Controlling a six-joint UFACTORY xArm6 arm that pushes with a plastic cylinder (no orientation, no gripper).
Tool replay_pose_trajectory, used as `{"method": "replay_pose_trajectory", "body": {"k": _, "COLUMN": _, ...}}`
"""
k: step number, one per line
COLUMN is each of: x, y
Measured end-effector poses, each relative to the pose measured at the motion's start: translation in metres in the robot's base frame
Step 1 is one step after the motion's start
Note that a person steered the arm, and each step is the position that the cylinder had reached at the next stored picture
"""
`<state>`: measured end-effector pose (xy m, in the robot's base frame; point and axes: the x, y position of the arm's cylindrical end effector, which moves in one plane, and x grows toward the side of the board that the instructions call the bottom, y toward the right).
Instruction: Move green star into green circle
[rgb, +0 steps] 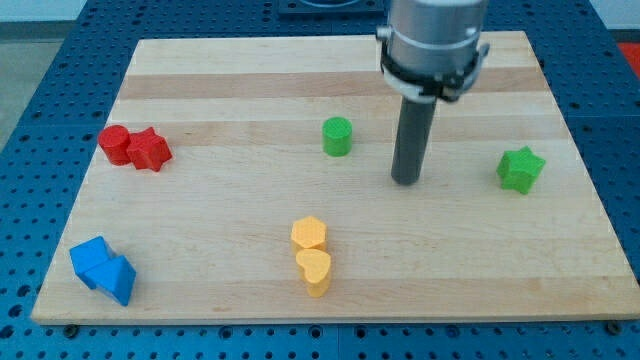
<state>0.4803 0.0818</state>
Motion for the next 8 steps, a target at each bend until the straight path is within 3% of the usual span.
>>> {"method": "replay_pose_trajectory", "body": {"k": 1, "x": 0.052, "y": 0.029}}
{"method": "replay_pose_trajectory", "body": {"k": 2, "x": 0.069, "y": 0.103}}
{"method": "replay_pose_trajectory", "body": {"k": 3, "x": 0.057, "y": 0.167}}
{"method": "replay_pose_trajectory", "body": {"k": 4, "x": 0.015, "y": 0.190}}
{"method": "replay_pose_trajectory", "body": {"k": 8, "x": -0.026, "y": 0.152}}
